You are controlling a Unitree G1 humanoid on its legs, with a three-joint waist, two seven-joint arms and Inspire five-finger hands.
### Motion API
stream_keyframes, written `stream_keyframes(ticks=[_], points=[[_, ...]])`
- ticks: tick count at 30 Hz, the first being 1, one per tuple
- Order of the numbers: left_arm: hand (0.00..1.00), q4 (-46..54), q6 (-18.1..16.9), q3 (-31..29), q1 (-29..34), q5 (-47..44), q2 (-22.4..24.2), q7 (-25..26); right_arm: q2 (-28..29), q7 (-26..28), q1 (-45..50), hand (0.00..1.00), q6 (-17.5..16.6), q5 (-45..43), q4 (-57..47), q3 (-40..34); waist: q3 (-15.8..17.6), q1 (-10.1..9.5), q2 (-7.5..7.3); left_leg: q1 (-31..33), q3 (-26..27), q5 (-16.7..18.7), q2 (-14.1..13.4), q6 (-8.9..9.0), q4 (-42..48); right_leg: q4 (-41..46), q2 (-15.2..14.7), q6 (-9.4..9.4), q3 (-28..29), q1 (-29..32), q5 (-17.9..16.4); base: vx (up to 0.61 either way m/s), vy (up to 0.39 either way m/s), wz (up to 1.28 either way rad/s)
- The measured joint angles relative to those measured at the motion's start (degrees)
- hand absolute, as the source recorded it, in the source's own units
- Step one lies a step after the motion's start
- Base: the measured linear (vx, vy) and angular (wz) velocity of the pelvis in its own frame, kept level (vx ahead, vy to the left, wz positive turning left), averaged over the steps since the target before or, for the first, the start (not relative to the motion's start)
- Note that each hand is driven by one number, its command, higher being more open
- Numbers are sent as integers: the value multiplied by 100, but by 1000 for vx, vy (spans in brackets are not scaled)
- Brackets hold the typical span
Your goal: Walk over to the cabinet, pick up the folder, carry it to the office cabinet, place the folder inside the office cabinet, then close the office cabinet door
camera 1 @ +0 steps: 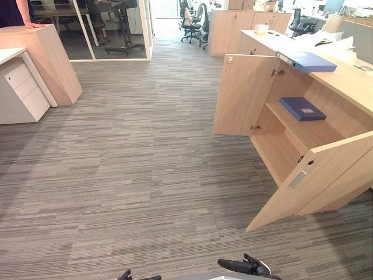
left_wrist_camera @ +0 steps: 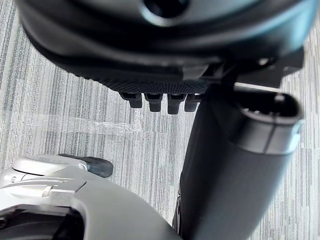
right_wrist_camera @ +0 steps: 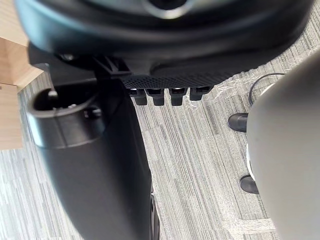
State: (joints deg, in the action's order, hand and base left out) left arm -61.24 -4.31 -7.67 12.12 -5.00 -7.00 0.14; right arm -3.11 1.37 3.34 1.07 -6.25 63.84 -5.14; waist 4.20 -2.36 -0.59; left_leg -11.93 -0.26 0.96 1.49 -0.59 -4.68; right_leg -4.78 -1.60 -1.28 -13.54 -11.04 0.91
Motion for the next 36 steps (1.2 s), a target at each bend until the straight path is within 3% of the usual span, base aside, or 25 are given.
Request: stream_keyframes(ticks=[36], points=[[100,-77,-26,58,-23,238,-12,-55,73,91,-36,100,-8,239,187,-541,-24,-5,28,-54,-24,4,0,7,0,-3,-1,0,-32,-94,-5,0,0,0]])
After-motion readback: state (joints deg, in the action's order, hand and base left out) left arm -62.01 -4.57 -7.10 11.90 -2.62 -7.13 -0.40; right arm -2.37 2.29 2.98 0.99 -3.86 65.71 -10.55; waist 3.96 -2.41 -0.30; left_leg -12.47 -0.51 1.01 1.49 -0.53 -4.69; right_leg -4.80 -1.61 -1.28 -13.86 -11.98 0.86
